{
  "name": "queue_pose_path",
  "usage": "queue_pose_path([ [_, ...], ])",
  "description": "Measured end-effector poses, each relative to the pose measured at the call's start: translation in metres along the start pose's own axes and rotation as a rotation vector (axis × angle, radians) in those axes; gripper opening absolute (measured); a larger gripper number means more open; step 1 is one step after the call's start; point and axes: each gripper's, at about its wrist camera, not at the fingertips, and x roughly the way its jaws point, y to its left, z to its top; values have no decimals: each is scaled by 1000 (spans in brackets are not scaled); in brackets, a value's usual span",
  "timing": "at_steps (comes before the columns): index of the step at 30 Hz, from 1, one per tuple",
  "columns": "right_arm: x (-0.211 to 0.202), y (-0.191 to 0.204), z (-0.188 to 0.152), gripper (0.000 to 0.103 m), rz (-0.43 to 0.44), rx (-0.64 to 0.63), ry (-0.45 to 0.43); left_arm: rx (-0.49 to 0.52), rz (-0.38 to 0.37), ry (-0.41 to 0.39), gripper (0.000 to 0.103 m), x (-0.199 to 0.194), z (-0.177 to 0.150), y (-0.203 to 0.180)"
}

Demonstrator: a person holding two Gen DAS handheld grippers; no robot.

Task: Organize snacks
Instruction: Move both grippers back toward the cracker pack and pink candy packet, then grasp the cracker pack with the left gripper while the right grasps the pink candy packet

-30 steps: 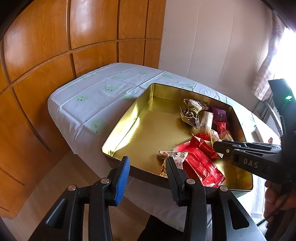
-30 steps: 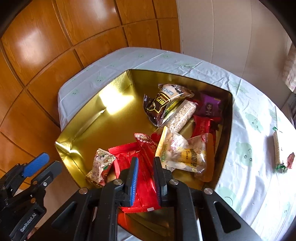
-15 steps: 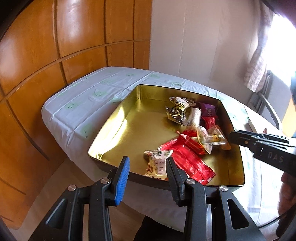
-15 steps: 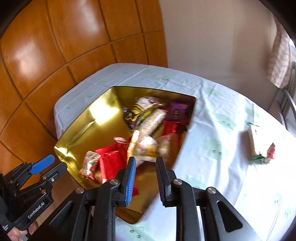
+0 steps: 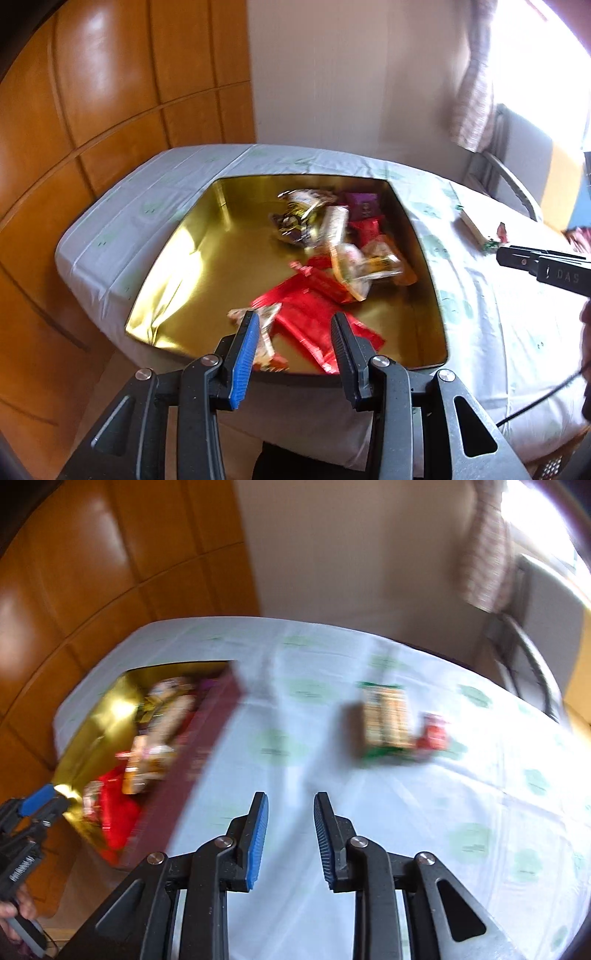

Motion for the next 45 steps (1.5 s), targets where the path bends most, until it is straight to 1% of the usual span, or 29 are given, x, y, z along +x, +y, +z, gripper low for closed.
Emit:
queue_pose_path([
  [3, -6, -42, 0, 26, -78, 31, 15, 38, -28, -5, 41, 0, 10, -12],
  [7, -7, -97, -2, 27, -151, 67, 66, 113, -61, -20, 41, 1, 26, -35],
  [9, -6, -121, -6, 29, -178, 84, 94, 129, -107, 2, 41, 5, 38, -48],
  [11, -3, -143, -10, 29, -190, 106, 114, 142, -160, 23, 41, 11, 50, -65],
  [14, 2, -167, -20, 29, -188, 139, 136, 165, -219, 56, 47, 20, 64, -90],
  [15, 5, -172, -24, 29, -183, 149, 140, 170, -242, 68, 52, 25, 70, -102],
  [16, 6, -176, -28, 29, -174, 157, 141, 178, -257, 72, 55, 29, 74, -114],
  [18, 8, -181, -34, 29, -155, 177, 130, 195, -268, 82, 57, 39, 83, -134],
  [20, 9, -187, -39, 29, -139, 205, 118, 211, -286, 111, 57, 56, 92, -157],
  [22, 11, -191, -38, 29, -136, 250, 122, 217, -289, 146, 57, 73, 98, -176],
  [25, 8, -195, -34, 29, -98, 299, 97, 234, -279, 158, 57, 97, 109, -207],
  [27, 5, -196, -32, 29, -90, 317, 83, 242, -289, 168, 58, 111, 114, -223],
  [29, 4, -197, -29, 32, -75, 329, 74, 253, -293, 186, 60, 129, 120, -241],
  [31, 3, -196, -27, 33, -80, 328, 69, 258, -298, 197, 66, 144, 125, -256],
  [35, 2, -196, -27, 33, -75, 327, 74, 242, -313, 231, 71, 171, 135, -279],
  [39, 1, -195, -26, 34, -72, 320, 67, 257, -285, 264, 71, 195, 138, -298],
  [41, 1, -194, -26, 34, -76, 315, 67, 259, -279, 261, 72, 202, 138, -303],
  [44, 1, -192, -26, 34, -80, 302, 67, 258, -271, 280, 71, 215, 137, -307],
  [45, 1, -192, -26, 34, -83, 296, 67, 250, -285, 293, 59, 217, 135, -306],
])
